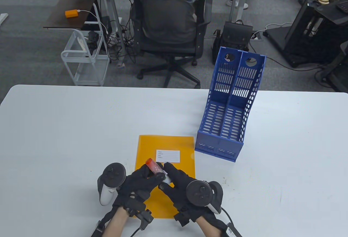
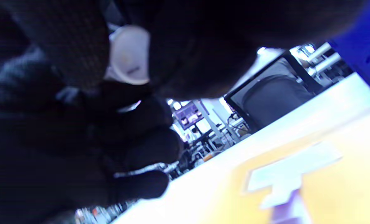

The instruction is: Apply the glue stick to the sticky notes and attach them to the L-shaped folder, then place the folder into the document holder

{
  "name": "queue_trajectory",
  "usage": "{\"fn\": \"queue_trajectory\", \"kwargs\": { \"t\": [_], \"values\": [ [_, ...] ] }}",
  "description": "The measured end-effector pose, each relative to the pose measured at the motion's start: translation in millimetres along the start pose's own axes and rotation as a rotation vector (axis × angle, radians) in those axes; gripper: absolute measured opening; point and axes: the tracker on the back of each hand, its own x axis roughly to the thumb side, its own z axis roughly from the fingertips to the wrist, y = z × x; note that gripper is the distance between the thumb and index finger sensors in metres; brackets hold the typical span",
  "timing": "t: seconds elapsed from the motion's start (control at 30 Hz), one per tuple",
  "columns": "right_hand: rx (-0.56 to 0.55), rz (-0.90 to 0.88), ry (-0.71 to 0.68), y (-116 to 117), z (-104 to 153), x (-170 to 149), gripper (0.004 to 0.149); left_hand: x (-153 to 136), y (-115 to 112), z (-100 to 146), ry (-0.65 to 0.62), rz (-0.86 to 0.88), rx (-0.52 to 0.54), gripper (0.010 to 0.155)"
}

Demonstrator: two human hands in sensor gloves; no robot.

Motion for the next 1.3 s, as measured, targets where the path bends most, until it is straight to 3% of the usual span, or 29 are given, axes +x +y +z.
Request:
{"fn": "queue_trajectory", "kwargs": {
  "t": [0.07, 0.2, 0.33, 0.5, 0.67, 0.73, 0.93, 1.13, 1.3],
  "values": [
    [0.005, -0.094, 0.035, -2.5, -0.5, -6.2, 0.061, 0.1, 4.3, 0.7, -0.037, 0.057, 0.025, 0.060],
    [0.035, -0.173, 0.048, -3.1, -2.0, -12.3, 0.065, -1.6, 7.0, -0.1, -0.089, 0.144, -0.016, 0.060],
    [0.164, -0.214, 0.009, 3.2, -3.0, -13.0, 0.070, 0.7, 4.0, -0.1, -0.109, 0.182, -0.042, 0.061],
    [-0.009, -0.134, -0.070, -7.1, -0.8, 1.0, 0.063, 7.8, 4.0, 4.7, -0.103, 0.153, -0.007, 0.061],
    [-0.087, -0.068, -0.068, -13.4, 3.1, 6.5, 0.065, 5.5, 1.6, 3.5, -0.099, 0.178, 0.002, 0.060],
    [-0.089, -0.062, -0.065, -12.3, 3.4, 5.7, 0.066, 5.0, 3.4, 3.5, -0.099, 0.172, 0.018, 0.060],
    [0.065, -0.102, -0.061, -1.6, 2.2, 6.3, 0.069, 7.8, 3.1, 4.1, -0.104, 0.176, 0.020, 0.061],
    [-0.088, 0.081, -0.101, -13.6, 4.7, 15.8, 0.067, 7.8, -0.4, 2.7, -0.112, 0.143, 0.006, 0.061],
    [0.000, -0.022, -0.069, -5.9, 3.2, 8.4, 0.072, 5.7, 2.6, 3.5, -0.114, 0.153, 0.025, 0.061]
  ]
}}
